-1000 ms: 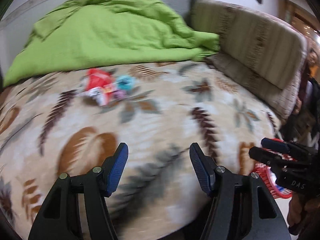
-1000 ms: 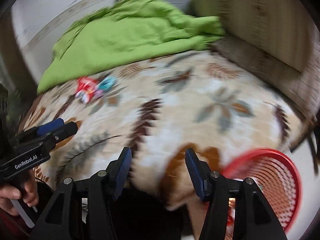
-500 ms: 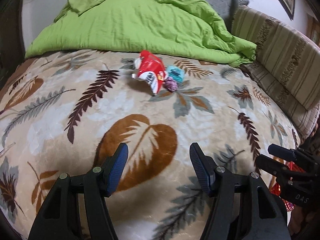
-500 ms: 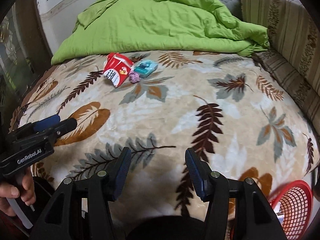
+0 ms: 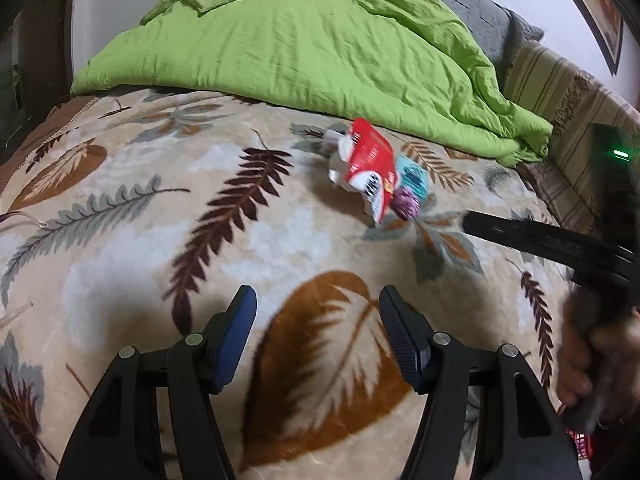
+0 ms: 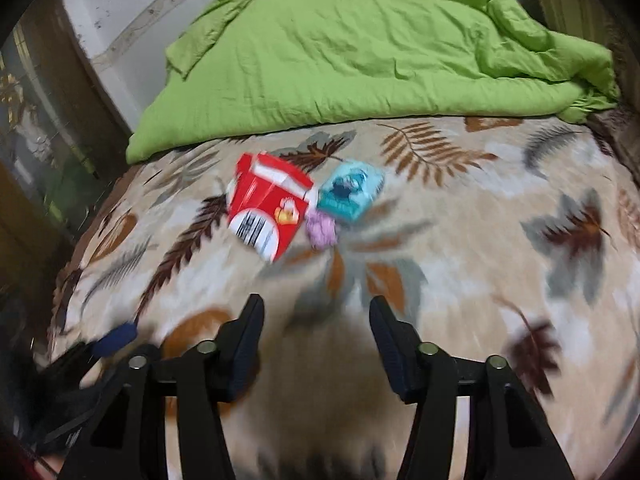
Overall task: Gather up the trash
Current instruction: 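Grasp the red-white snack box with the left tool while the right tool grasps the purple wrapper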
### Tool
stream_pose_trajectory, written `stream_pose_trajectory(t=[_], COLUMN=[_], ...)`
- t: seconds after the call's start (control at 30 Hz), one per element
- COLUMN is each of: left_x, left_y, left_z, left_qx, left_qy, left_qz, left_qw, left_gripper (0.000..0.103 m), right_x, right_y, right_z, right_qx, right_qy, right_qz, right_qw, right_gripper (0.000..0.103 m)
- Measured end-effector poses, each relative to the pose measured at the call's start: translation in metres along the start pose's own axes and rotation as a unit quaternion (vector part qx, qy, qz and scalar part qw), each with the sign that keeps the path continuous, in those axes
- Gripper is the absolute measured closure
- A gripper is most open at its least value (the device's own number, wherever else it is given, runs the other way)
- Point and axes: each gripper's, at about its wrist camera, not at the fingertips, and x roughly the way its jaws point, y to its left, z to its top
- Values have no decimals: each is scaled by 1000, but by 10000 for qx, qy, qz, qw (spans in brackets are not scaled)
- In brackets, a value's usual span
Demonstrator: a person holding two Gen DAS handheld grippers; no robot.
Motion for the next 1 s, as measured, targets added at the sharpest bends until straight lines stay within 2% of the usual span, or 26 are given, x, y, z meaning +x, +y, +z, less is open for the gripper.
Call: stream_pose_trajectory(t=[0.13, 0.27, 0.33, 0.5, 0.6, 0.67, 0.73, 0.83, 0.87, 0.9, 0.93, 1.0], left_x=[3, 9, 12, 46, 72, 89, 105, 131, 139, 142, 144, 136], left_y=[10, 13, 12, 0, -10, -20, -33, -48, -52, -53, -54, -51], left_z=[14, 33, 43, 69, 80, 87, 93, 95, 95, 94, 93, 88], left_qx=[-39, -78, -75, 13, 59, 115, 265, 491, 552, 579, 571, 462], left_qy=[-46, -114, -149, 35, 205, 224, 323, 398, 430, 445, 492, 343], left_qz=[0, -72, -163, -420, -540, -538, -588, -356, -321, -271, -317, -414], left_qw=[10000, 9999, 9997, 9991, 9983, 9982, 9974, 9974, 9970, 9970, 9967, 9975], left_gripper=[40, 40, 40, 40, 37, 36, 29, 29, 40, 60, 61, 77], right_x=[52, 95, 103, 72, 46, 28, 14, 3, 2, 2, 1, 0], right_y=[4, 2, -2, 1, 1, -3, -8, -15, -17, -18, -19, -24], right_z=[29, 43, 44, 28, 10, -6, -24, -44, -48, -51, -54, -56], right_qx=[-111, -102, 11, 126, 129, 211, 290, 389, 403, 395, 404, 526], right_qy=[164, 388, 403, 171, 35, -29, -60, -84, -92, -99, -101, -94], right_qz=[-154, -373, -207, -24, -97, -105, -88, -115, -123, -156, -198, -177], right_qw=[9997, 9985, 9990, 9998, 9999, 9997, 9995, 9991, 9991, 9990, 9989, 9984], right_gripper=[59, 66, 77, 77, 77, 77, 77, 77, 77, 77, 77, 77])
